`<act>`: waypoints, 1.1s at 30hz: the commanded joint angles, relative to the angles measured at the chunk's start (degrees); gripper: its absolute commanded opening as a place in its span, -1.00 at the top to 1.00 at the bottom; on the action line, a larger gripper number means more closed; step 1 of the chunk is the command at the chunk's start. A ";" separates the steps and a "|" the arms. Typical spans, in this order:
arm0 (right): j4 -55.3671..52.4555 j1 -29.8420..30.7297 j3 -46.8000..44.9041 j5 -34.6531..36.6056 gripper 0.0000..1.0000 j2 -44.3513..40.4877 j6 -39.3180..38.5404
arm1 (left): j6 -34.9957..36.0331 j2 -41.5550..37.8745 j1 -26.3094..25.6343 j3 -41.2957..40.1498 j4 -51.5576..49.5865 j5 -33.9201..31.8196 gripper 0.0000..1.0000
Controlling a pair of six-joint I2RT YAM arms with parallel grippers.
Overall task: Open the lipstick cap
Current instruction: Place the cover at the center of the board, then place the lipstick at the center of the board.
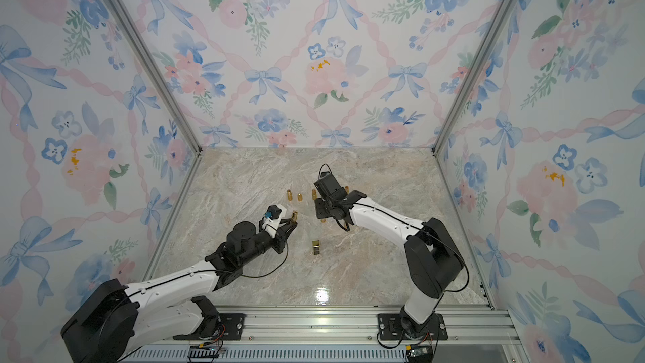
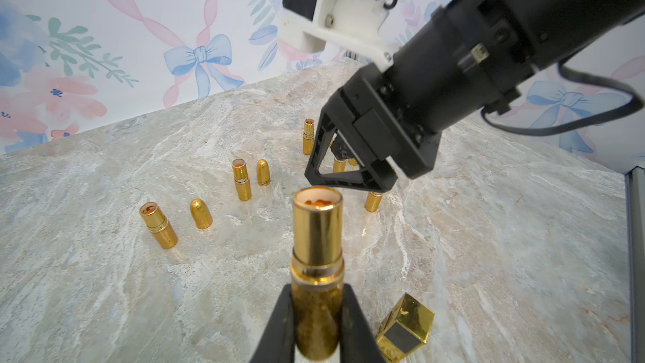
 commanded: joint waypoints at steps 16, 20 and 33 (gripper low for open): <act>-9.21 0.70 5.88 -26.69 -0.13 -8.80 6.08 | 2.64 5.79 0.26 6.14 2.54 3.34 1.00; -8.15 1.87 7.51 -27.39 -0.07 -6.03 6.23 | 2.60 5.76 0.28 6.38 2.58 3.56 1.00; -7.00 3.63 10.26 -25.91 0.25 0.15 5.39 | 2.66 5.59 0.19 6.51 2.77 4.18 1.00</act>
